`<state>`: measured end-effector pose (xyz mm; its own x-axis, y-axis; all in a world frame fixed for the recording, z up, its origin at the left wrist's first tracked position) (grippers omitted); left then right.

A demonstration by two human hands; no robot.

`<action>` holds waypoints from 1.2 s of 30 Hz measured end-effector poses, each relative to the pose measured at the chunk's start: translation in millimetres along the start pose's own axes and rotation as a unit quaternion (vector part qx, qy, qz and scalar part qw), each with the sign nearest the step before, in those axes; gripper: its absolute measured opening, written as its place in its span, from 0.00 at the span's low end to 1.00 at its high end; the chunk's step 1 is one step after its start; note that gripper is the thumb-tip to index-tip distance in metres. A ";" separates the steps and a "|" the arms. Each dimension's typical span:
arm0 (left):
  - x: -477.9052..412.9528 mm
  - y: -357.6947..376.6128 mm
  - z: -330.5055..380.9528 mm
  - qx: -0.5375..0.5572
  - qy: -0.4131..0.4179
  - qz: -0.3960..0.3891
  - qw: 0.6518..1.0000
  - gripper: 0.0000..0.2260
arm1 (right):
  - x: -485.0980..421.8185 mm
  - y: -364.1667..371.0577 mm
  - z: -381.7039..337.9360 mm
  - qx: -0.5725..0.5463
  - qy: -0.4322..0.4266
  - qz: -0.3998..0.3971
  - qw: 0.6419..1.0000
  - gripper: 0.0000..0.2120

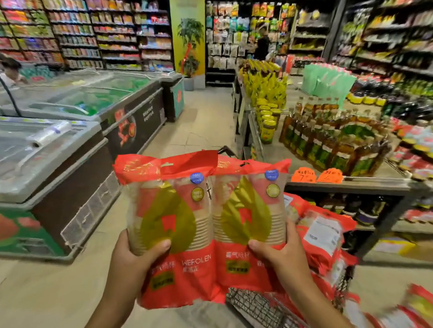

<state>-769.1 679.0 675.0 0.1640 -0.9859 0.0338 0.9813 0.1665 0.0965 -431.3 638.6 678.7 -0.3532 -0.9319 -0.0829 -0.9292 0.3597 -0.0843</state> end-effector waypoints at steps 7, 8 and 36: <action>-76.0 79.0 -11.3 -0.012 -0.009 -0.105 0.994 0.36 | -32.0 -40.2 27.6 0.006 0.033 0.112 0.993 0.38; -87.5 89.6 -13.7 -0.016 -0.011 -0.118 0.993 0.36 | -40.7 -43.3 32.9 0.003 0.039 0.123 0.992 0.37; -396.5 368.8 -217.9 -0.183 -0.224 -0.364 0.886 0.38 | -243.9 -116.2 204.3 0.032 0.308 0.330 0.892 0.39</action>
<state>-450.3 1127.5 480.4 -0.5009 -0.7110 0.4935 0.7916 -0.6070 -0.0710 -215.0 833.7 505.9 -0.8314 -0.3590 0.4242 -0.4966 0.8226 -0.2770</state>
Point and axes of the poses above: each hand's wrist, its own x-axis away from the middle knuckle, its own y-axis out of the palm, z = x × y, the point moved 10 cm from there along -x, towards the middle knuckle, and after that the axes turned 4 degrees about x, right-handed, at the moved point
